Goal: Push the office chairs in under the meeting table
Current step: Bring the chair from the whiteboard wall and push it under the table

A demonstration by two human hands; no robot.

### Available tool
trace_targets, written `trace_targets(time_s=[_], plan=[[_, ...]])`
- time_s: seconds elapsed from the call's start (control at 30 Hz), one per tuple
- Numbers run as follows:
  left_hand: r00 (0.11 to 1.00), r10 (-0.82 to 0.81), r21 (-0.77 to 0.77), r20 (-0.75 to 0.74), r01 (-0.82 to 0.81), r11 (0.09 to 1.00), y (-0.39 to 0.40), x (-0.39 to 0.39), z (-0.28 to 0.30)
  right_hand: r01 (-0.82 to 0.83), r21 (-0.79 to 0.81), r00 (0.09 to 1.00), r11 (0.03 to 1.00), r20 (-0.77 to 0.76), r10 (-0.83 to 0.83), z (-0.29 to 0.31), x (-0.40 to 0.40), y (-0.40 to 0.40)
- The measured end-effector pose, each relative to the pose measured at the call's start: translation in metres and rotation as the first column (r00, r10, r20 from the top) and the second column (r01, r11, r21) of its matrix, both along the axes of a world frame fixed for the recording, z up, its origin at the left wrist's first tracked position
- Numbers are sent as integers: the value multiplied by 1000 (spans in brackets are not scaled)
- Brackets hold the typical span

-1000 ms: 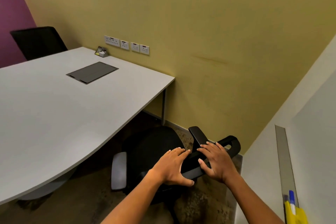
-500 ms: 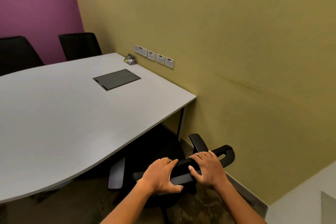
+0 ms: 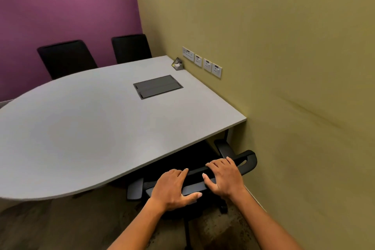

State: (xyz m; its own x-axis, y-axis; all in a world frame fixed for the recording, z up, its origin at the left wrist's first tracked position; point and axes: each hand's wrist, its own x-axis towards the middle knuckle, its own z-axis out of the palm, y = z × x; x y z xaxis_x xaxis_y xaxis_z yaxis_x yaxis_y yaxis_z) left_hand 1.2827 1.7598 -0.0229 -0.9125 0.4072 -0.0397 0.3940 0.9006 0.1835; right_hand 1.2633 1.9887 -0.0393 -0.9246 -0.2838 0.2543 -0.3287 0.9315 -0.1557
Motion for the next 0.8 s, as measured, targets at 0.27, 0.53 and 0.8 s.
trace_targets(time_s=[0.27, 0.53, 0.8], plan=[[991, 137, -18, 2, -137, 990, 38, -50, 4, -124, 8, 992, 992, -13, 124, 1, -81, 32], [987, 159, 19, 19, -160, 987, 69, -113, -2, -151, 26, 988, 988, -22, 151, -20, -148, 65], [968, 249, -8, 16, -249, 969, 61, -168, -5, -195, 11, 978, 981, -73, 195, -19, -212, 54]])
